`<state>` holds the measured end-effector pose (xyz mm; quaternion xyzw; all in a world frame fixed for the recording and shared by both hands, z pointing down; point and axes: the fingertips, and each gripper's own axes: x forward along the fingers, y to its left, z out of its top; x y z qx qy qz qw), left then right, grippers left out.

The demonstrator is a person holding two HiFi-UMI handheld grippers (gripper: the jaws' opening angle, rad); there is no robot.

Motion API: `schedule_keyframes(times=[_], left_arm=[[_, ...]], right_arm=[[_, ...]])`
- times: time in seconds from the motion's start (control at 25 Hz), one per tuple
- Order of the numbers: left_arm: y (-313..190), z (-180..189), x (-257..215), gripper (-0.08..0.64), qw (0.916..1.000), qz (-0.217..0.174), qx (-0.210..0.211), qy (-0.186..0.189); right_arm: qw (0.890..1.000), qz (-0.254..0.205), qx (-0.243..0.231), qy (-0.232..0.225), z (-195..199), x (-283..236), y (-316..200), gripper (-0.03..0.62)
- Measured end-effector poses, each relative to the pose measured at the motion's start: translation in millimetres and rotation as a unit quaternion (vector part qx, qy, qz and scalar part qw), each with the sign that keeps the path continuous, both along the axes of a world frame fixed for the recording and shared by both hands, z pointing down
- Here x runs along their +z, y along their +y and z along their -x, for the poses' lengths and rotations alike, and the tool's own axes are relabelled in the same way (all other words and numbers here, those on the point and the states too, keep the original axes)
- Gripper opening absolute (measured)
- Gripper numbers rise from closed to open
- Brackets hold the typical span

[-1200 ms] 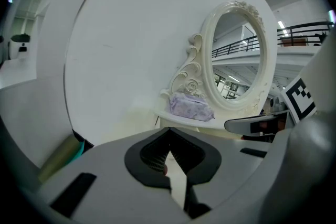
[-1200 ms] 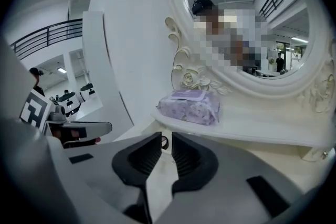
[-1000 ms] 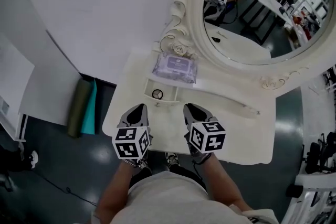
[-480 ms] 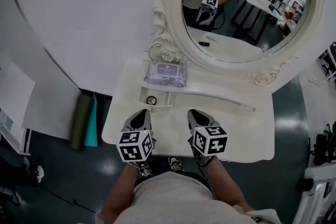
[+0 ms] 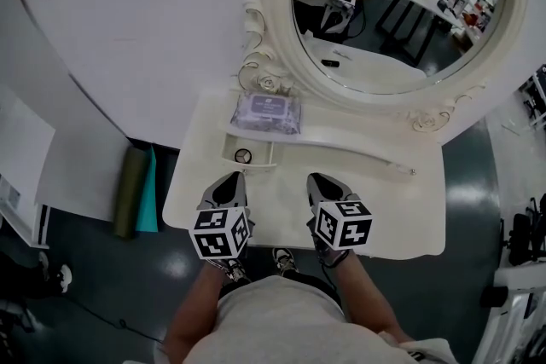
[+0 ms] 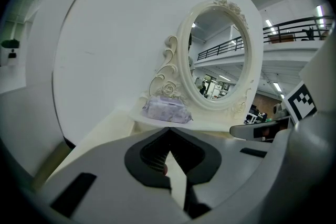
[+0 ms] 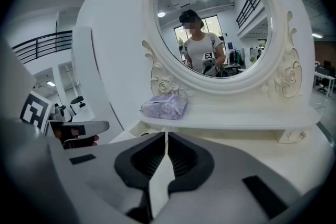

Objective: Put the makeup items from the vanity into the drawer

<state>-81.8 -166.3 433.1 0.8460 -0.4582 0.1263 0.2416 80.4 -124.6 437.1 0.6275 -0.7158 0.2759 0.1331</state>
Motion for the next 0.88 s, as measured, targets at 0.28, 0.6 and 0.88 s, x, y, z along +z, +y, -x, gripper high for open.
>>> schedule_keyframes(times=[0.28, 0.6, 0.88], left_arm=[[2.9, -6.6, 11.0, 0.005, 0.9998, 0.018, 0.008, -0.007], [20.9, -36.1, 36.5, 0.005, 0.9964, 0.049, 0.067, -0.019], [44.6, -61.0, 71.9, 0.005, 0.9866, 0.086, 0.134, -0.033]], right_arm=[[0.999, 0.008, 0.031, 0.000, -18.2, 4.5, 11.9, 0.031], [0.993, 0.045, 0.107, -0.003, -52.9, 29.3, 55.7, 0.031], [0.981, 0.088, 0.175, -0.009, -65.7, 63.7, 103.4, 0.031]])
